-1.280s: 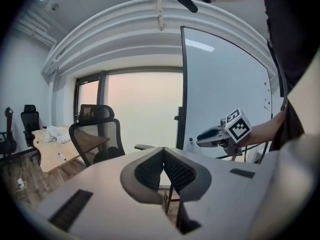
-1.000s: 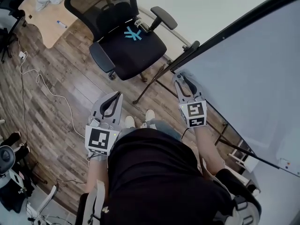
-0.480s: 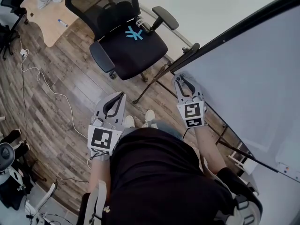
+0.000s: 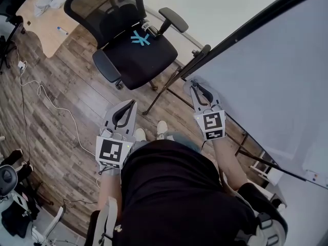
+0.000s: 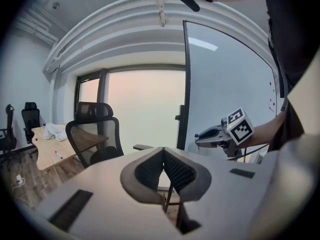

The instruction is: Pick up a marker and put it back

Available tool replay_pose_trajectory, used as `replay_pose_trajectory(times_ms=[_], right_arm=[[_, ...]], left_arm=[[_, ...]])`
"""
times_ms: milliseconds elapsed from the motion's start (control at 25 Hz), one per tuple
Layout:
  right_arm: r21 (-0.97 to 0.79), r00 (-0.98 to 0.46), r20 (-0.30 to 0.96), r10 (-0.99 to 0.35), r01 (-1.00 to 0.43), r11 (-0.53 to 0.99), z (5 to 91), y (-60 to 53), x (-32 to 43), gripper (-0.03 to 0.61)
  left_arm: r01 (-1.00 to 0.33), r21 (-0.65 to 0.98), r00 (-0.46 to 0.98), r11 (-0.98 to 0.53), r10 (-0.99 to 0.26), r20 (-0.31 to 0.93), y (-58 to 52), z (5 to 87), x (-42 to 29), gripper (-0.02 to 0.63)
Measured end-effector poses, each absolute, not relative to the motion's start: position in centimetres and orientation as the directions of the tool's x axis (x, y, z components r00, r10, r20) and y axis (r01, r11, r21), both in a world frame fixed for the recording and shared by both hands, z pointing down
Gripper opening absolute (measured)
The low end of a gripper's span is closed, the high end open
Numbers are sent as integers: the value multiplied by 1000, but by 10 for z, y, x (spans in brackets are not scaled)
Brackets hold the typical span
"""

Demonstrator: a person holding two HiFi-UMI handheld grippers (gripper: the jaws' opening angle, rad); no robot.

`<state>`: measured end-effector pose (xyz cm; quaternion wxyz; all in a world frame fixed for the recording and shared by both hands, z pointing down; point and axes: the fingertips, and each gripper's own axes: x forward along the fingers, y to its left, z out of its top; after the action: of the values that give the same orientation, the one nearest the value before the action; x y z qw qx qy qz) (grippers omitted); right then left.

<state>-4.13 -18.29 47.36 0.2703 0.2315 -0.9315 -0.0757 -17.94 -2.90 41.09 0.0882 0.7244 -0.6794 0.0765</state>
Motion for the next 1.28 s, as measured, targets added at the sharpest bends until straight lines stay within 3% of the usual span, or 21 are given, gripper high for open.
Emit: replay_pose_trajectory(times_ms=[800, 1280], right_arm=[[131, -751, 213, -625, -612, 780, 334, -174, 40, 77], [99, -643, 186, -743, -740, 665, 315, -154, 120, 77]], left_arm=[[-955, 20, 295, -296, -940, 172, -78, 383, -122, 5], [-893, 19, 447, -449, -884, 136, -106, 364, -71, 6]])
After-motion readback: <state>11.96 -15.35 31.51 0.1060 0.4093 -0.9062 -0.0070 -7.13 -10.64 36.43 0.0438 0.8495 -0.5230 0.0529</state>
